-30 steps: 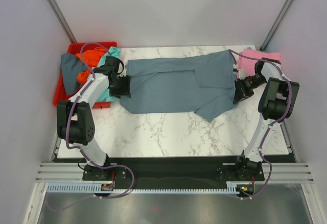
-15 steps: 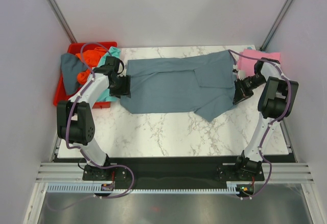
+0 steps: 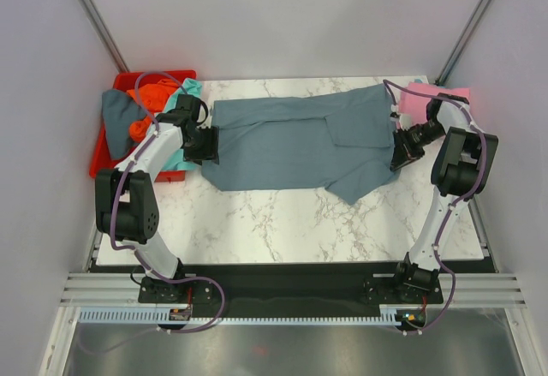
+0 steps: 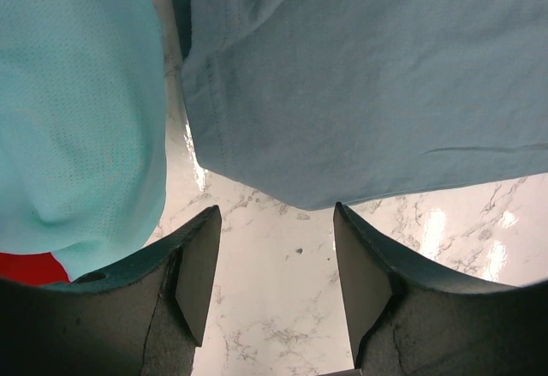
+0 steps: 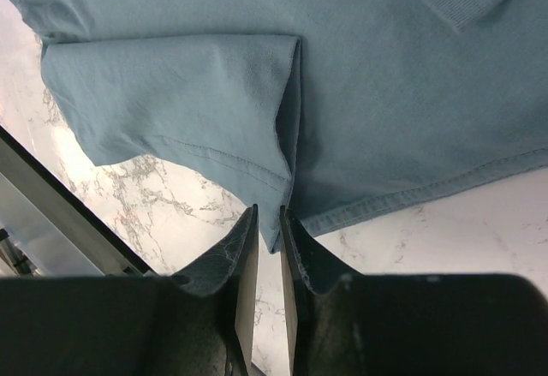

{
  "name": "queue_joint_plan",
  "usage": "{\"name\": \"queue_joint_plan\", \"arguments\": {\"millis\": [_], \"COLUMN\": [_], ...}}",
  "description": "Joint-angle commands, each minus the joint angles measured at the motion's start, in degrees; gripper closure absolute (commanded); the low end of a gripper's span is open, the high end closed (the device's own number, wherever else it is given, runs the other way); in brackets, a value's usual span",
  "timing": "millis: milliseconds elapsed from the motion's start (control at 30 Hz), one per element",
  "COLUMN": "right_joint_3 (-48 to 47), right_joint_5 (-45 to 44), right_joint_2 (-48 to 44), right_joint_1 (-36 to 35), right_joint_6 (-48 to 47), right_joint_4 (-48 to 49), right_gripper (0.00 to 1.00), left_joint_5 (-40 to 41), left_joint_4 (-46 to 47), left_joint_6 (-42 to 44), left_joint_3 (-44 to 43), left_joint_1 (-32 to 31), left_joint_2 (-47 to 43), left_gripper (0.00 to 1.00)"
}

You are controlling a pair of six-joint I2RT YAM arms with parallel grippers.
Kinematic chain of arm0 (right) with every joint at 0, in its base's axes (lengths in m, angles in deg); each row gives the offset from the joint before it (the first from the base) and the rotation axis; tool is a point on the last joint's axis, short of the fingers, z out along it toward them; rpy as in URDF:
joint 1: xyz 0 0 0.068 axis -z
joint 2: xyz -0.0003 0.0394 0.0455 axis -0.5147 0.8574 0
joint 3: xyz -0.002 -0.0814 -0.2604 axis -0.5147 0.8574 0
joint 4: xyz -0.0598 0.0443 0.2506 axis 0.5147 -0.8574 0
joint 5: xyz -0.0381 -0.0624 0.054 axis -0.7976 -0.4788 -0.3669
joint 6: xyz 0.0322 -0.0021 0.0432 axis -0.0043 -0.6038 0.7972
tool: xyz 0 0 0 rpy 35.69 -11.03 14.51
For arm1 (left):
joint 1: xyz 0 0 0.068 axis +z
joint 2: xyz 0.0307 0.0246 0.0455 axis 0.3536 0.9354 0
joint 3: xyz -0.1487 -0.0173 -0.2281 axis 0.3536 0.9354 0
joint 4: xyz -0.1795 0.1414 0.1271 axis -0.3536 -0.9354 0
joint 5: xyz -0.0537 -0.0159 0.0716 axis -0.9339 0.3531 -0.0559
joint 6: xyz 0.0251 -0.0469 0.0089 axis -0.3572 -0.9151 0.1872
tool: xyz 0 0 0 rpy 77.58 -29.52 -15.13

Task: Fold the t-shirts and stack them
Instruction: Fold the tshirt

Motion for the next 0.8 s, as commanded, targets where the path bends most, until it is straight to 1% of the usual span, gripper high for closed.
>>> {"name": "queue_joint_plan", "arguments": {"millis": [0, 267, 767], "right_joint_3": [-2.33, -2.33, -2.24], "right_joint_5": [2.17, 2.08, 1.81], "right_joint_2": [0.47, 0.56, 1.87], "right_joint_1": [-0.14, -0.32, -0.32], "right_joint_6": [-1.31, -2.72, -2.64], "right_joint_4": [-2.27, -4.65, -5.53], "right_gripper": [0.76, 0.77, 0.76], "left_joint_5": [-0.10, -0.19, -0.45], "left_joint_4": [1.49, 1.49, 1.58], "left_joint_6": [1.25, 1.16, 0.99], "left_joint_3": [-1.33, -1.95, -1.78], "left_joint_1": [-0.27, -0.27, -0.27], "left_joint_2": [-0.24, 0.20, 0.02], "left_gripper": [0.37, 0.37, 0.37]}}
